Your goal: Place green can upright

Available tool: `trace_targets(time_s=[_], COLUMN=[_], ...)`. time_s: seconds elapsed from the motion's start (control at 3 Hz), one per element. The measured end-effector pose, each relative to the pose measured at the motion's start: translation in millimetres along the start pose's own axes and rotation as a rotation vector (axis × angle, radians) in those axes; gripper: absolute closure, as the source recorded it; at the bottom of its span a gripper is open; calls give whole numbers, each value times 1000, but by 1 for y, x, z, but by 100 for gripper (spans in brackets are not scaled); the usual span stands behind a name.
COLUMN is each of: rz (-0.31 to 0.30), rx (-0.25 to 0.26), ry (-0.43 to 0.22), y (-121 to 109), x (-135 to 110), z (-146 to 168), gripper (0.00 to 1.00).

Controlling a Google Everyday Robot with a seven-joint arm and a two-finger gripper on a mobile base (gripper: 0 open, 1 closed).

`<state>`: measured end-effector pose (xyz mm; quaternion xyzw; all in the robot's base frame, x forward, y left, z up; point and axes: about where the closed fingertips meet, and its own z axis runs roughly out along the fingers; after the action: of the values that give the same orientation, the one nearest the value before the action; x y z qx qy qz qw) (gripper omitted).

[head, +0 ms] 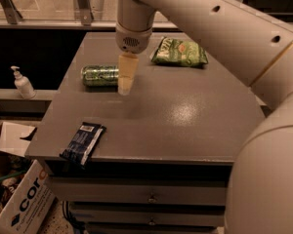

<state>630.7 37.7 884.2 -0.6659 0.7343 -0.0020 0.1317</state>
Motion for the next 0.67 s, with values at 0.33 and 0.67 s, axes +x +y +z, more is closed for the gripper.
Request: trace_targets(time_s=[0.33,0.67], rz=[-8,-45], rx=[-18,-26], ry=[2,10], y=[-7,-8], x=[-22,-50], z=[11,27], gripper=[0,0])
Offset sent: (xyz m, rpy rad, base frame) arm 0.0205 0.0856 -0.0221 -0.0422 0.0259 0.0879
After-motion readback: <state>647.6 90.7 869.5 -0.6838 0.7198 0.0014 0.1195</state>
